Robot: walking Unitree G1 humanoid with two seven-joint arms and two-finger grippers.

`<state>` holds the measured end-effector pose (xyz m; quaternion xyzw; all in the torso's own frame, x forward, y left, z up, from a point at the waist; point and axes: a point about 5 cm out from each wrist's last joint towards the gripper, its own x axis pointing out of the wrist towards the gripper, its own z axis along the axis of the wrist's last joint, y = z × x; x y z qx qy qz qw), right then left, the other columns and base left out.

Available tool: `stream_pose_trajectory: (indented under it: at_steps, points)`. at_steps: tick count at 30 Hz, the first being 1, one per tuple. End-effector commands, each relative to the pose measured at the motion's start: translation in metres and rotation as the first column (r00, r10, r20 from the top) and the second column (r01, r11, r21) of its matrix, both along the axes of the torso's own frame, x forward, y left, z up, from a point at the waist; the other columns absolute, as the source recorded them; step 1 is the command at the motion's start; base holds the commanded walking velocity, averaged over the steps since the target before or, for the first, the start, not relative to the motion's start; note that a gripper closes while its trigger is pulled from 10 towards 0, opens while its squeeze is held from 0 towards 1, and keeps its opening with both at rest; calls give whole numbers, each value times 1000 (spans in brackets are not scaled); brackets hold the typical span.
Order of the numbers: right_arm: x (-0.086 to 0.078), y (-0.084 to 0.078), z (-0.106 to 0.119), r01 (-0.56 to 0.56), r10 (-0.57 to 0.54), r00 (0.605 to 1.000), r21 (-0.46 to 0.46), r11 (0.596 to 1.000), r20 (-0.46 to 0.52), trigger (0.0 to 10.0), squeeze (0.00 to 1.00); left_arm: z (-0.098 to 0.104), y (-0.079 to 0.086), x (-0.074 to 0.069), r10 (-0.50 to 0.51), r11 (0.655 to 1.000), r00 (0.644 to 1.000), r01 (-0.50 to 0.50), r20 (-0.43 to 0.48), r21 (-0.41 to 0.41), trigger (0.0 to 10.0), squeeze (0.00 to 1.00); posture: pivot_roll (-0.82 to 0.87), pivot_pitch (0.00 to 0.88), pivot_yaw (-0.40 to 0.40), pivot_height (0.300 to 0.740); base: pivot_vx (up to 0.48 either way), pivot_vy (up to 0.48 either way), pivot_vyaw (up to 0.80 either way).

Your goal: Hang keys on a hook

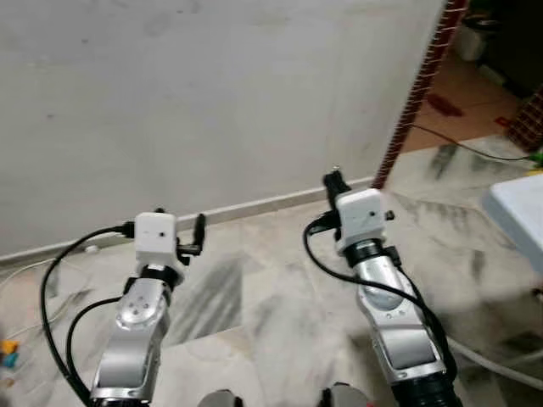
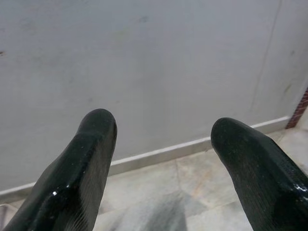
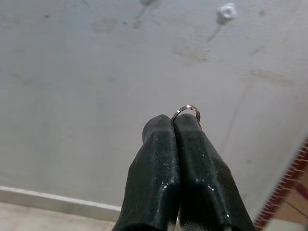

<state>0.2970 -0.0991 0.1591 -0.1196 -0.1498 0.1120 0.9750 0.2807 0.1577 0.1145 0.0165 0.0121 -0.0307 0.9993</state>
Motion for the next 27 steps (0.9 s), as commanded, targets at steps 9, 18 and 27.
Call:
stream_pose_trajectory:
  at_steps: [9, 18, 27]
  points:
    - [2, -4, 2, 1, -1, 1000, -5, 1000, 4, 10000, 0, 3, -6, -1, -17, 1000, 999, 16, 32, 14, 10000, 0, 25, 181, 32, 740, 0, 53, 0]
    - [4, -2, 3, -9, 10, 1000, -8, 1000, 13, 10000, 0, 6, -4, 2, -6, 1000, 999, 6, 48, 10, 10000, 0, 30, 178, 31, 740, 0, 0, 679]
    - [4, -3, 3, -12, 12, 1000, -6, 1000, 10, 10000, 0, 5, -6, 1, -4, 1000, 999, 4, 47, 2, 10000, 0, 29, 178, 24, 740, 0, 0, 786]
